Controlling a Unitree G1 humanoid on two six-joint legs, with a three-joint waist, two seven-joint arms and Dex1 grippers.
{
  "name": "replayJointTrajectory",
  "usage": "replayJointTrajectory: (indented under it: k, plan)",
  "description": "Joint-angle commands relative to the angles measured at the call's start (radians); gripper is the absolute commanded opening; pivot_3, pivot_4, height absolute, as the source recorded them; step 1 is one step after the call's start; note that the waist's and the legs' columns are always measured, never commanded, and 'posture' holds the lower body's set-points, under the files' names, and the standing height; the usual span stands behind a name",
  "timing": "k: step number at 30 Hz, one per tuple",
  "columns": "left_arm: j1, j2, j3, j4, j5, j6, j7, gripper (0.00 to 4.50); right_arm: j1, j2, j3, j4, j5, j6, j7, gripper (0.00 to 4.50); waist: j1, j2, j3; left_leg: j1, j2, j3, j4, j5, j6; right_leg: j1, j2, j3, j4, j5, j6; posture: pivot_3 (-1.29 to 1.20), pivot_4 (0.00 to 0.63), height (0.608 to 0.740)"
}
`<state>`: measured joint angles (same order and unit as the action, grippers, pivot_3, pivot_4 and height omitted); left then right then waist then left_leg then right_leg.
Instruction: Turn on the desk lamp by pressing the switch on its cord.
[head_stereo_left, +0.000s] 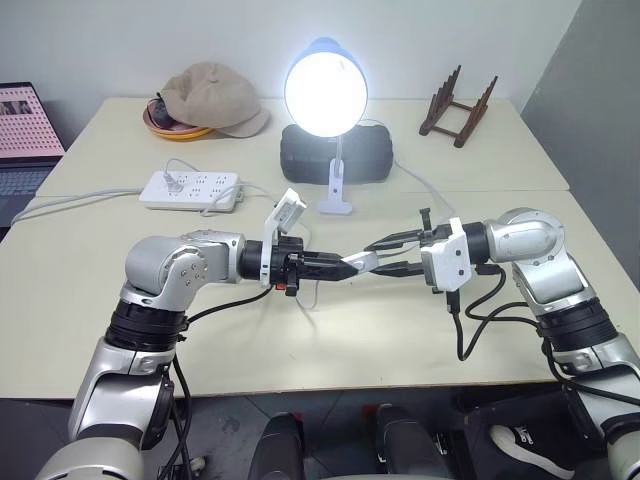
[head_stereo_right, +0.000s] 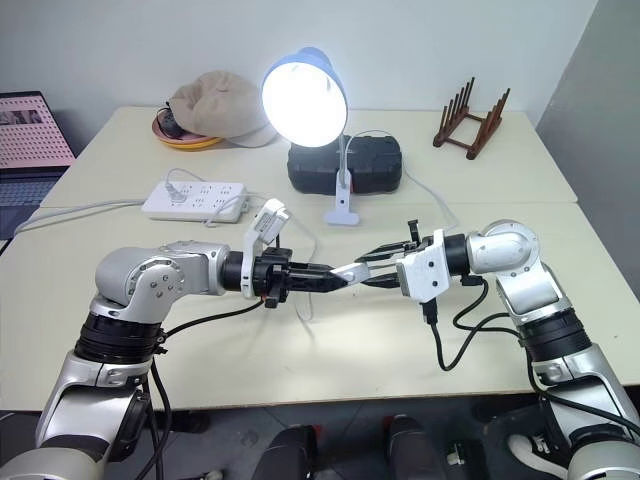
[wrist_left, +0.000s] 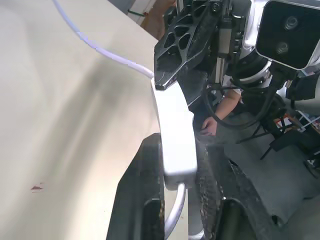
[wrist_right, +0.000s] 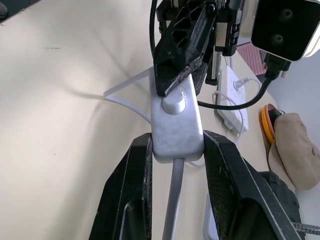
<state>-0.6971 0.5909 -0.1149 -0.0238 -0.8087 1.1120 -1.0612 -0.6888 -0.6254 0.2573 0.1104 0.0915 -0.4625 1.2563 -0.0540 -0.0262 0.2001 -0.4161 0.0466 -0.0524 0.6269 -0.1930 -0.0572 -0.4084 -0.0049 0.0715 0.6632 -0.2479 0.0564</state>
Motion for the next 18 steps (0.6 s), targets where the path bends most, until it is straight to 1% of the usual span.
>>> replayJointTrajectory:
  k: [1,7,8,9,10,13,15,18]
  plan:
    - [0.01,0.002,0.012,-0.044,-0.02,0.006,-0.018,0.48,-0.031,0.0,-0.012,-0.003,0.003,-0.024,-0.012,1.06,0.0,0.0,0.0,0.0,0.0,0.0,0.0,0.0,0.0,0.0,0.0,0.0,0.0,0.0,0.0,0.0,0.15,0.74]
    - [0.023,-0.011,0.019,-0.061,-0.009,-0.022,0.002,0.48,-0.032,-0.001,-0.012,0.004,0.006,-0.021,-0.015,1.06,0.0,0.0,0.0,0.0,0.0,0.0,0.0,0.0,0.0,0.0,0.0,0.0,0.0,0.0,0.0,0.0,0.15,0.74]
    - [0.025,-0.011,0.025,-0.064,-0.021,-0.016,-0.004,1.18,-0.032,-0.001,-0.011,0.005,0.008,-0.018,-0.014,1.06,0.0,0.0,0.0,0.0,0.0,0.0,0.0,0.0,0.0,0.0,0.0,0.0,0.0,0.0,0.0,0.0,0.15,0.74]
    - [0.027,-0.007,0.03,-0.069,-0.029,-0.01,-0.01,1.31,-0.033,-0.001,-0.011,0.011,0.008,-0.017,-0.013,1.06,0.0,0.0,0.0,0.0,0.0,0.0,0.0,0.0,0.0,0.0,0.0,0.0,0.0,0.0,0.0,0.0,0.15,0.74]
    - [0.03,0.0,0.037,-0.075,-0.036,-0.004,-0.013,1.62,-0.033,-0.001,-0.011,0.019,0.01,-0.013,-0.011,1.06,0.0,0.0,0.0,0.0,0.0,0.0,0.0,0.0,0.0,0.0,0.0,0.0,0.0,0.0,0.0,0.0,0.15,0.74]
    - [0.031,0.014,0.058,-0.081,-0.051,0.01,-0.008,2.24,-0.035,-0.001,-0.01,0.036,0.014,-0.004,-0.007,1.06,0.0,0.0,0.0,0.0,0.0,0.0,0.0,0.0,0.0,0.0,0.0,0.0,0.0,0.0,0.0,0.0,0.15,0.74]
    - [0.032,0.029,0.087,-0.085,-0.059,0.021,0.005,2.57,-0.036,0.005,-0.005,0.059,0.018,0.002,-0.002,1.06,0.0,0.0,0.0,0.0,0.0,0.0,0.0,0.0,0.0,0.0,0.0,0.0,0.0,0.0,0.0,0.0,0.15,0.74]
    - [0.057,0.093,0.097,-0.119,-0.028,-0.012,-0.011,3.15,-0.04,0.023,0.01,0.11,0.011,-0.006,0.004,1.06,-0.002,0.0,0.0,0.0,0.0,0.0,0.0,0.0,0.0,0.0,0.0,0.0,0.0,0.0,0.0,0.0,0.15,0.74]
